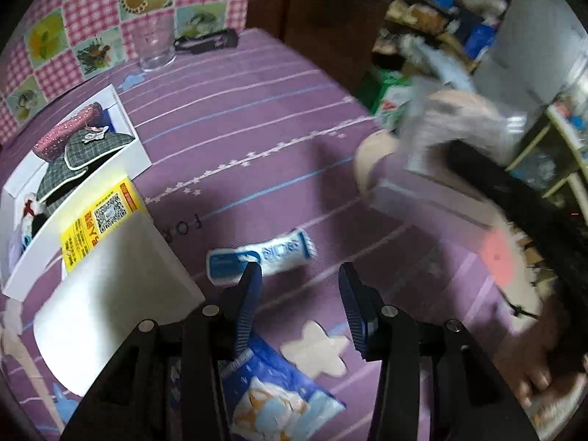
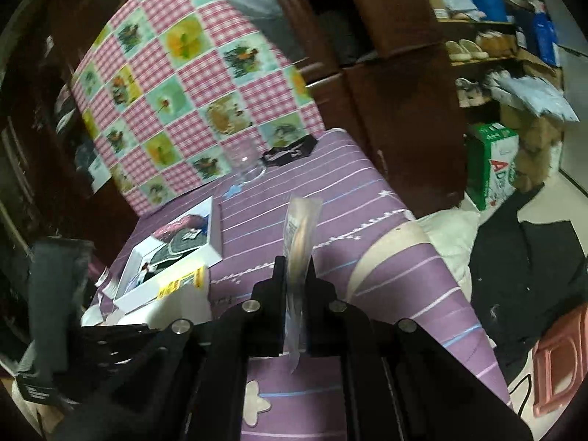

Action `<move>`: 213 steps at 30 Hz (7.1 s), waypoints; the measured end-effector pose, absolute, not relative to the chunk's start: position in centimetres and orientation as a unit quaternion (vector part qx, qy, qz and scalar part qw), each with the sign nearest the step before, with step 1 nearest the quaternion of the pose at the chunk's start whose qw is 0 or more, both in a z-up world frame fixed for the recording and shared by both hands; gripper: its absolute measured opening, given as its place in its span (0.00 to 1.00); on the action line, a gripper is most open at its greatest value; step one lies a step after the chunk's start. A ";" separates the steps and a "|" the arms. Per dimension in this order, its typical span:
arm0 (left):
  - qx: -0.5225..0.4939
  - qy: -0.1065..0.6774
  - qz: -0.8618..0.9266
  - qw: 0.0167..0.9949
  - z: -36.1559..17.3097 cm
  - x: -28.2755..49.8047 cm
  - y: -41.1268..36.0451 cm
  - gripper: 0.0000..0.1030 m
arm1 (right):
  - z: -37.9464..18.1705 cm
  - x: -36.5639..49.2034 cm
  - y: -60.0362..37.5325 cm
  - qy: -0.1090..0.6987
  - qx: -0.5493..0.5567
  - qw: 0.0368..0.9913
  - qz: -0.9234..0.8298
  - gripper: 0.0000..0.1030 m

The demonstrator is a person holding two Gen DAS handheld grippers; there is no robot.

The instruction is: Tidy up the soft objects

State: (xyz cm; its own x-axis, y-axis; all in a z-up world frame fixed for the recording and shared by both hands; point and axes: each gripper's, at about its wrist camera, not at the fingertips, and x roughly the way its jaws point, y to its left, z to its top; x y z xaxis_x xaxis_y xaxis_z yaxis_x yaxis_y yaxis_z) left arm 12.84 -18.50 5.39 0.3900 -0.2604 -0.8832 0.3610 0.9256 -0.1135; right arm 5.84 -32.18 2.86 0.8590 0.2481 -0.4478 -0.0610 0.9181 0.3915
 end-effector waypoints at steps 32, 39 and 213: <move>-0.001 0.527 -0.120 0.842 4.0 14.2 -16.8 0.00 | 2.0 6.5 -30.2 0.278 0.158 0.938 0.133 0.08; 0.019 0.478 -0.128 0.869 6.5 11.6 -14.5 0.00 | 1.3 6.6 -27.6 0.295 0.134 0.927 0.191 0.08; -0.052 0.523 -0.055 0.849 1.7 19.5 1.8 0.21 | 4.4 23.0 -16.6 0.473 0.147 0.843 0.212 0.16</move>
